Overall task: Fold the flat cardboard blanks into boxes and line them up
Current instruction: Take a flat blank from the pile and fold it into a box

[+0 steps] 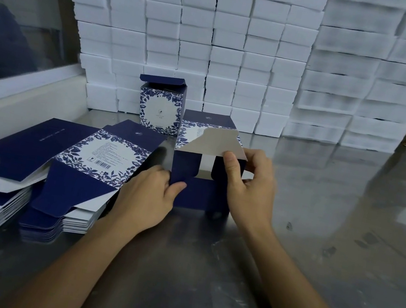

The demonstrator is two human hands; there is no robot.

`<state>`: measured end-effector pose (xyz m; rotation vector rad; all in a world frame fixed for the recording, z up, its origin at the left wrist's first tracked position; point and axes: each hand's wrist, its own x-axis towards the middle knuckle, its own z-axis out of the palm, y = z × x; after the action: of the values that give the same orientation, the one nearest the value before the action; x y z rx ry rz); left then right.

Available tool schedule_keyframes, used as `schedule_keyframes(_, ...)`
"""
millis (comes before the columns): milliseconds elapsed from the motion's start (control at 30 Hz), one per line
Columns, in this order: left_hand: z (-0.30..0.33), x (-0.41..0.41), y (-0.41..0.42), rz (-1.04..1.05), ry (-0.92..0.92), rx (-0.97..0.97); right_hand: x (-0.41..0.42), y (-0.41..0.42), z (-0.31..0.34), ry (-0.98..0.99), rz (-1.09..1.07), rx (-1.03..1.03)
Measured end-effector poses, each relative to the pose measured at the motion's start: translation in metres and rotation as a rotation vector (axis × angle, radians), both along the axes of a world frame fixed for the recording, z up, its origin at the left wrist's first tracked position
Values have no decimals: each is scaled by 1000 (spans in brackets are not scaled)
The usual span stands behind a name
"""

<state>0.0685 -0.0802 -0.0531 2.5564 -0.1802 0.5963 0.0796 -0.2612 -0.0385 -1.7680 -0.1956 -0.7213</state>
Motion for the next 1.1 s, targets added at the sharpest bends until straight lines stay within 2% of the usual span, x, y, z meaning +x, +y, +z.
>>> schedule_keyframes(100,1,-2,-2,31,-77,-51,-2,1,5,21,80,97)
schedule_keyframes(200,7,-5,-6,-18,-241,-235,-2,0,8,64,140,201)
schedule_keyframes(300,9,-9,-11,-69,-323,-365,-1,0,6,55,149,156)
schedule_keyframes(500,11,-9,-10,-55,-416,-322,5,-4,0,-48,-21,-48)
schedule_keyframes(667,12,-10,-14,-9,-462,-265,-1,0,2,-198,-75,-198)
schedule_keyframes(833,12,-10,-18,-7,-533,-229,-11,24,0,-285,-128,-497)
schedule_keyframes(933,11,-10,-20,-12,-565,-225,-13,34,-1,-280,-154,-533)
schedule_keyframes(1100,11,-8,-23,0,-577,-218,-6,34,3,-260,-186,-477)
